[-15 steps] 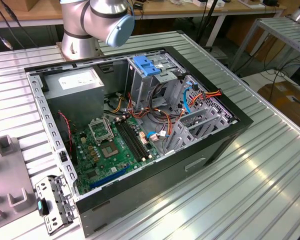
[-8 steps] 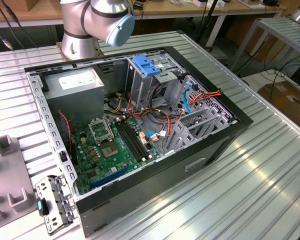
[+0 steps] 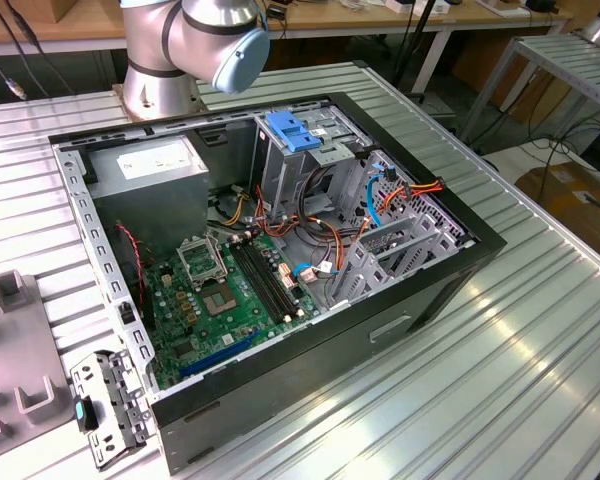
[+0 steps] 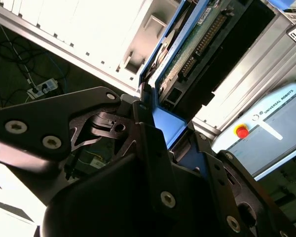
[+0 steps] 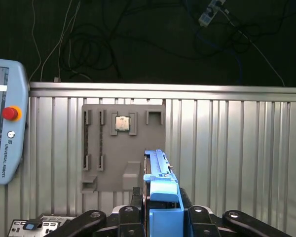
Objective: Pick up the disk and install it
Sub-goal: 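Pick up the disk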
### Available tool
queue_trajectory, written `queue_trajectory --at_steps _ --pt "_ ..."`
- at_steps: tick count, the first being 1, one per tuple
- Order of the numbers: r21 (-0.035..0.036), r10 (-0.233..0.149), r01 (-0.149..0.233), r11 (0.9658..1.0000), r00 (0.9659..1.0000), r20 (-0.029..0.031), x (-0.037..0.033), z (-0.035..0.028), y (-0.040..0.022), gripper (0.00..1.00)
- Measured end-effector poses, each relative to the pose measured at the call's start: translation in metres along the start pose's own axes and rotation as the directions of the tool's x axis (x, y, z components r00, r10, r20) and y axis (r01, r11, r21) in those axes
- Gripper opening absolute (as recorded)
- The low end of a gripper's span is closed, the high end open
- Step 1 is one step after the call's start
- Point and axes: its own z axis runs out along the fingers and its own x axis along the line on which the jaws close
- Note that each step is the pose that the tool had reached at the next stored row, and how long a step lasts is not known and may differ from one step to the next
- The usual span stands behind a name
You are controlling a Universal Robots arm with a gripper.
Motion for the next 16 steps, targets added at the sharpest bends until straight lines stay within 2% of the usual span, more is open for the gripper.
queue_trajectory --at_steps 16 --pt "-0.0002 0.000 0.000 1.0000 1.0000 -0.0001 0.0007 0.0000 -0.0019 0.37"
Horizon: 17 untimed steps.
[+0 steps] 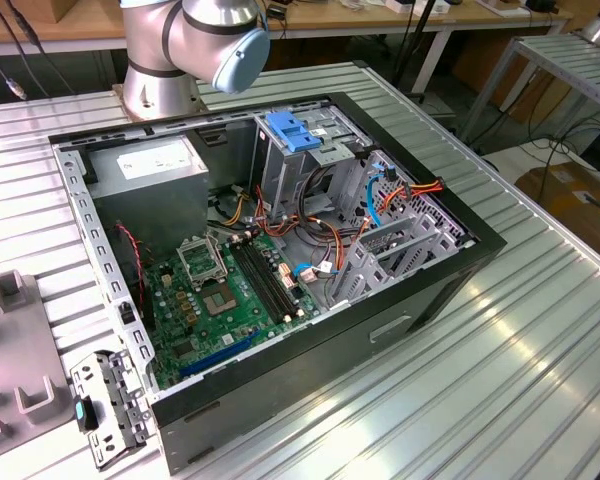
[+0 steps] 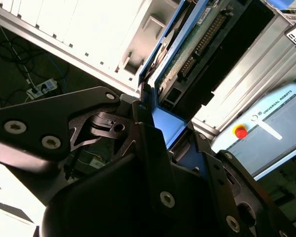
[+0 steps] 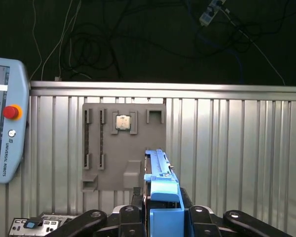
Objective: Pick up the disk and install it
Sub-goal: 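Pick up the disk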
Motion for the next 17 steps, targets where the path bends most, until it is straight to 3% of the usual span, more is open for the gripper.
queue_trajectory --at_steps 3,17 --pt "0.0001 0.000 0.000 1.0000 1.0000 0.0001 0.0025 0.0001 -0.0003 0.37" --pt "0.0002 0.000 0.000 1.0000 1.0000 0.0001 0.0030 0.0003 -0.0254 0.37"
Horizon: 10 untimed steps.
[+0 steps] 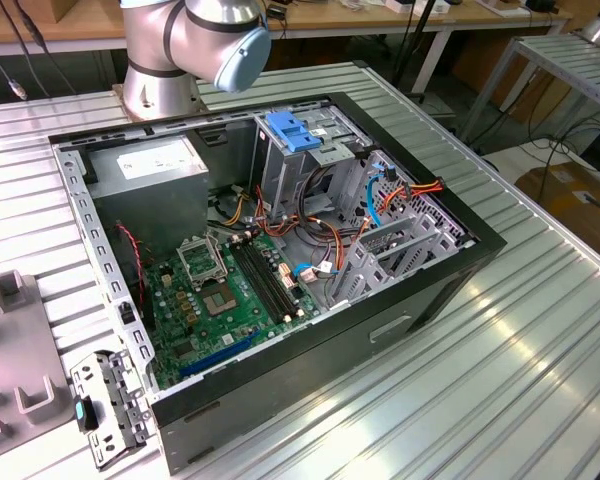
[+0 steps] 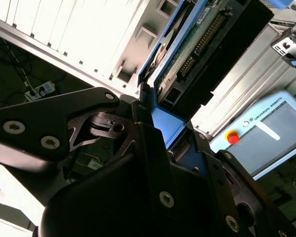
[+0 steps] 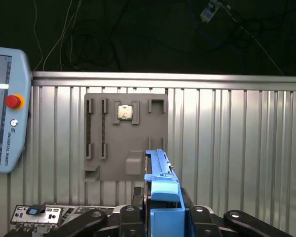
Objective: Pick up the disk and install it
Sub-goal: 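Pick up the disk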
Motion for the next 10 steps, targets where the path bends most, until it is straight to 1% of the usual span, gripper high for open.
queue_trajectory --at_steps 3,6,10 --pt "0.0000 0.000 0.000 1.0000 1.0000 0.0000 0.0001 0.0000 -0.0028 0.37" --pt "0.0000 0.000 0.000 1.0000 1.0000 0.0000 0.0001 0.0001 -0.0071 0.37" --pt "-0.0001 0.000 0.000 1.0000 1.0000 0.0000 0.0002 0.0000 -0.0089 0.37"
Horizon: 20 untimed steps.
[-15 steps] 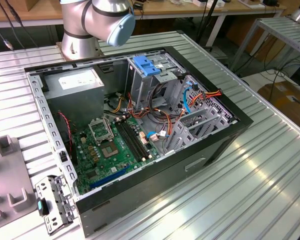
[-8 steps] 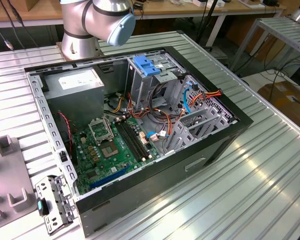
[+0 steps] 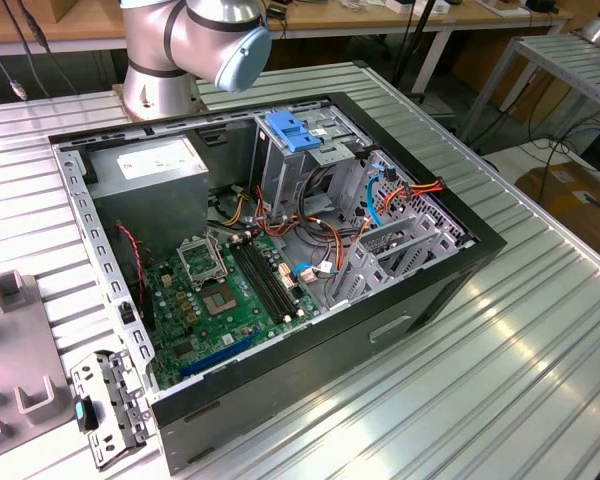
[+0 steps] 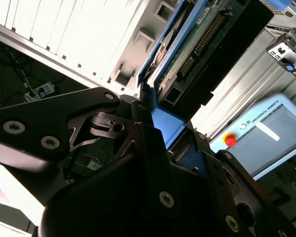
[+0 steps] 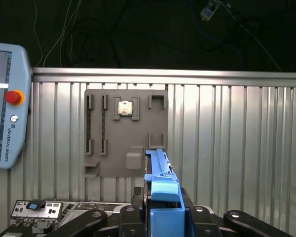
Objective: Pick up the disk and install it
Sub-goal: 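Pick up the disk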
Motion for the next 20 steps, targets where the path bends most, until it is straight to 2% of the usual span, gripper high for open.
queue_trajectory --at_steps 16,20 --pt "0.0000 0.000 0.000 1.0000 1.0000 0.0000 0.0000 0.0000 -0.0007 0.37" --pt "0.0000 0.000 0.000 1.0000 1.0000 0.0000 0.0002 0.0000 -0.0040 0.37"
